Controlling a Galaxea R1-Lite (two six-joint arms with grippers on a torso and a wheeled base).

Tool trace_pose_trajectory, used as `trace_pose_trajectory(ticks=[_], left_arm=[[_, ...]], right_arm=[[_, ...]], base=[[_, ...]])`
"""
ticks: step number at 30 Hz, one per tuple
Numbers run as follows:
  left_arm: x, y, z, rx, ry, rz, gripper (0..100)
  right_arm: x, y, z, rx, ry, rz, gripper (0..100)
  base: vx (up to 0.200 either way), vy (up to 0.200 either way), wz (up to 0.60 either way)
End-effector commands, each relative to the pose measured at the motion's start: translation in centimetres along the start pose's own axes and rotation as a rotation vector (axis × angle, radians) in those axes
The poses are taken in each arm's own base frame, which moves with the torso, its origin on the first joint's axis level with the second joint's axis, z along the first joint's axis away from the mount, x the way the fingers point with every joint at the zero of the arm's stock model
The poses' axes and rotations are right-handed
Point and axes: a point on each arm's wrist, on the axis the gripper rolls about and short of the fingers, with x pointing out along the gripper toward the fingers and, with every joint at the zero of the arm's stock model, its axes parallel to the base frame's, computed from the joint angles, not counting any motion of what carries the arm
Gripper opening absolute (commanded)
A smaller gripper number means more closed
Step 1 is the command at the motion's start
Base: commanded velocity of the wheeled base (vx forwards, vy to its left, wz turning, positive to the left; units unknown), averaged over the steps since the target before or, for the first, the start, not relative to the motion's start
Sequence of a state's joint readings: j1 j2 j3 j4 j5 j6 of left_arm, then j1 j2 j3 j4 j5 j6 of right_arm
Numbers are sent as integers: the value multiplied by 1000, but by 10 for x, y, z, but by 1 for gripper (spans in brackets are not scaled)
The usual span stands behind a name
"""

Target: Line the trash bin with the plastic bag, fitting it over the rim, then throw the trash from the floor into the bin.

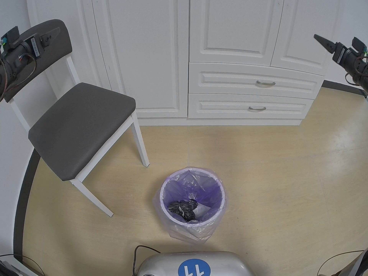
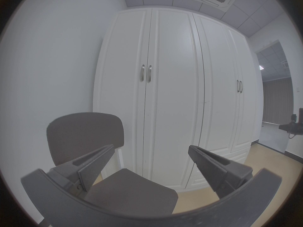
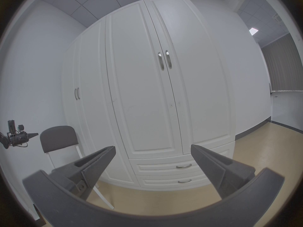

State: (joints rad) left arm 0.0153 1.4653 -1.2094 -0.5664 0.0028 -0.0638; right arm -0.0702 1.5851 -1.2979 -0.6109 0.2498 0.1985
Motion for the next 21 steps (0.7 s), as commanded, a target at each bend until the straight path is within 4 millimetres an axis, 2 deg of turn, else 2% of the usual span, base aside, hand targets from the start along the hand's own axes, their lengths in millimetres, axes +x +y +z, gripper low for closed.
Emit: trace_pose_trajectory(ticks=[1, 4, 5, 10, 11, 13, 17, 18, 19, 21], left_arm=[[-36, 2, 39, 6, -68, 16, 100], [-46, 6, 45, 15, -68, 37, 100], [-59, 8, 54, 22, -63, 56, 100], [-112, 12, 74, 41, 23, 71, 100], [-116, 13, 75, 42, 28, 72, 100], [-135, 13, 79, 50, 41, 78, 100], [-161, 8, 84, 51, 42, 76, 100], [-161, 8, 84, 51, 42, 76, 100], [-176, 4, 86, 49, 48, 66, 100], [-192, 1, 87, 47, 61, 55, 100]], right_arm=[[-51, 20, 66, -39, -113, -5, 100], [-66, 23, 74, -39, -99, -21, 100], [-84, 28, 82, -38, -78, -36, 100], [-138, 48, 96, -28, -41, -46, 100], [-143, 49, 97, -28, -41, -46, 100], [-167, 57, 98, -31, -43, -55, 100], [-204, 68, 95, -31, -35, -61, 100], [-204, 68, 95, -31, -35, -61, 100], [-222, 73, 92, -29, -28, -56, 100], [-236, 78, 92, -30, -31, -55, 100]], base=[[0, 0, 0], [0, 0, 0], [0, 0, 0], [0, 0, 0], [0, 0, 0], [0, 0, 0], [0, 0, 0], [0, 0, 0], [0, 0, 0], [0, 0, 0]])
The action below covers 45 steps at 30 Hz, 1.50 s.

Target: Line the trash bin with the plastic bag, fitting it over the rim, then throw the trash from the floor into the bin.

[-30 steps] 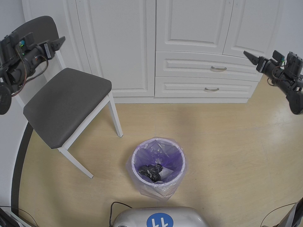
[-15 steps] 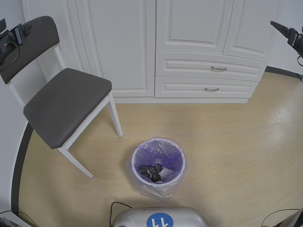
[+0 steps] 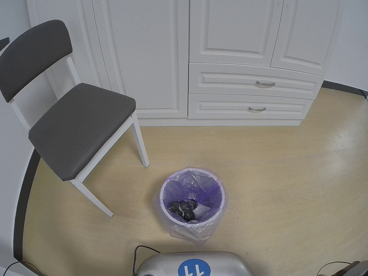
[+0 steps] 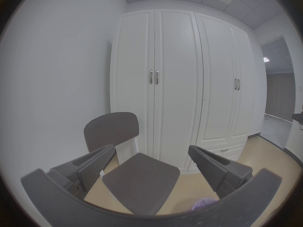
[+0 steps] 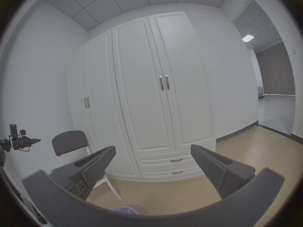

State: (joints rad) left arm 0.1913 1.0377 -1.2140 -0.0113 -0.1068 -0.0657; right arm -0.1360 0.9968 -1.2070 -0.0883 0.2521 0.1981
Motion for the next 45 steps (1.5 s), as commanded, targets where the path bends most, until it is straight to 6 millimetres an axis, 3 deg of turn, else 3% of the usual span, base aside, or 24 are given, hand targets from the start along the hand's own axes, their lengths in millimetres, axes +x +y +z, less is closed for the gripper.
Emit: trace_pose_trajectory(ticks=[1, 2, 3, 5, 6, 7, 13, 16, 17, 18, 23, 25, 33, 40, 45], left_arm=[[-69, -8, 10, 10, -49, -24, 100], [-72, -9, 10, 9, -48, -27, 100], [-90, -11, 7, 9, -37, -47, 100], [-91, -11, 6, 9, -37, -49, 100], [-118, -14, -6, 5, -15, -75, 100], [-129, -15, -11, 5, -15, -81, 100], [-175, -19, -21, 3, -35, -116, 100], [-193, -16, -24, -5, -44, -161, 100], [-193, -16, -24, -5, -44, -161, 100], [-204, -15, -26, -10, -48, -184, 100], [-222, -12, -29, -16, -38, -203, 100], [-235, -9, -34, -20, -37, -232, 100], [-256, -9, -44, -9, -73, -227, 100], [-271, -7, -54, -7, -81, -250, 100], [-282, -7, -59, -4, -102, -277, 100]], right_arm=[[-72, 19, 2, -17, -54, 10, 100], [-75, 20, 2, -17, -56, 10, 100], [-88, 23, 1, -18, -60, 11, 100], [-89, 24, 1, -18, -60, 11, 100], [-113, 29, -3, -19, -70, 9, 100], [-125, 32, -4, -18, -81, 3, 100], [-183, 45, -15, -32, -143, -51, 100], [-209, 50, -21, -31, -135, -42, 100], [-209, 50, -21, -31, -135, -42, 100], [-225, 52, -27, -35, -131, -41, 100], [-245, 53, -37, -33, -126, -25, 100], [-263, 48, -46, -46, -118, 15, 100], [-288, 30, -72, -35, -110, 43, 100], [-293, 31, -89, -44, -113, 20, 100], [-292, 31, -89, -42, -116, 24, 100]], base=[[0, 0, 0], [0, 0, 0], [0, 0, 0], [0, 0, 0], [0, 0, 0], [0, 0, 0], [0, 0, 0], [0, 0, 0], [0, 0, 0], [0, 0, 0], [0, 0, 0], [0, 0, 0], [0, 0, 0], [0, 0, 0], [0, 0, 0]])
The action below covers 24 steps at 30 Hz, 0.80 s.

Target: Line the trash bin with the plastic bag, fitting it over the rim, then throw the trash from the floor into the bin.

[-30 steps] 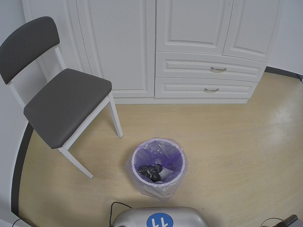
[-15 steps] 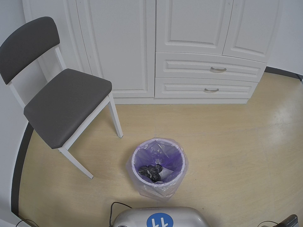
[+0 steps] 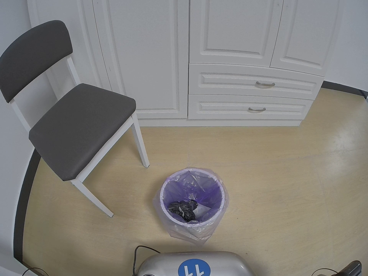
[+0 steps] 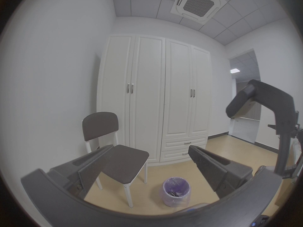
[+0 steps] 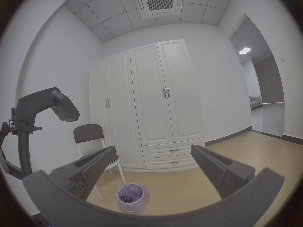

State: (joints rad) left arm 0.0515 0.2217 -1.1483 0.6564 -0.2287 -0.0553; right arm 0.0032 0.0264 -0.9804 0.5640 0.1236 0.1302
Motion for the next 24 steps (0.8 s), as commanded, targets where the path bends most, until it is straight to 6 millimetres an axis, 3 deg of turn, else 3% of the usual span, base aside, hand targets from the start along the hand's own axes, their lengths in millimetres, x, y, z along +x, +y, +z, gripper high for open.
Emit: trace_pose_trajectory(ticks=[1, 9, 18, 24], left_arm=[[-11, -2, -3, 7, -32, -22, 100], [-19, 1, -2, 17, -55, -59, 100], [-47, 3, -36, 3, -22, -85, 100], [-52, 1, -48, 3, -10, -70, 100]], right_arm=[[-5, 1, -4, -4, -19, 5, 100], [-4, 1, -3, -46, -34, 43, 100], [15, -1, -13, -57, -79, 93, 100], [24, -3, -19, -57, -99, 93, 100]], base=[[0, 0, 0], [0, 0, 0], [0, 0, 0], [0, 0, 0]])
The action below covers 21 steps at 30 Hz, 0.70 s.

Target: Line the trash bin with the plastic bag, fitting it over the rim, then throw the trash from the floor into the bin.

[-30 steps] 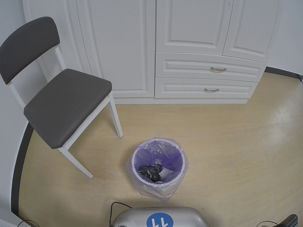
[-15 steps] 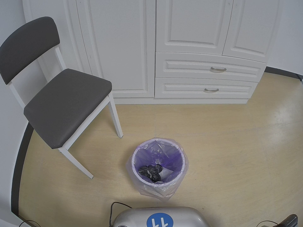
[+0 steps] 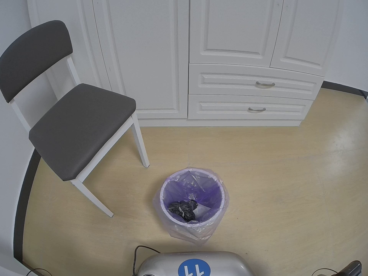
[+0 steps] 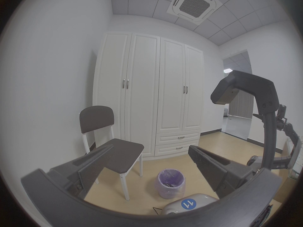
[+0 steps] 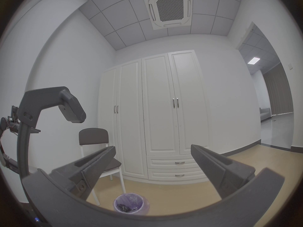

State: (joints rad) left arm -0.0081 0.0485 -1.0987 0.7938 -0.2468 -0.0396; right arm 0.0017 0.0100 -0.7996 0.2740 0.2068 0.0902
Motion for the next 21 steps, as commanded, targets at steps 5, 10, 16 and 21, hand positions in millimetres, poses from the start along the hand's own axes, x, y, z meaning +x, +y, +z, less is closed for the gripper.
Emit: trace_pose_trajectory(ticks=[5, 10, 16, 21], left_arm=[[0, 1, -15, 23, -6, 67, 100], [25, 10, -21, 32, -80, 160, 100], [58, 22, -39, 45, -179, 274, 100], [87, 31, -72, 63, -256, 289, 100]], right_arm=[[7, -3, -10, -9, -37, -7, 100], [9, -4, -9, -18, -78, -41, 100], [15, -6, -15, -30, -140, -72, 100], [24, -10, -31, -33, -183, -76, 100]], base=[[0, 0, 0], [0, 0, 0], [0, 0, 0], [0, 0, 0]])
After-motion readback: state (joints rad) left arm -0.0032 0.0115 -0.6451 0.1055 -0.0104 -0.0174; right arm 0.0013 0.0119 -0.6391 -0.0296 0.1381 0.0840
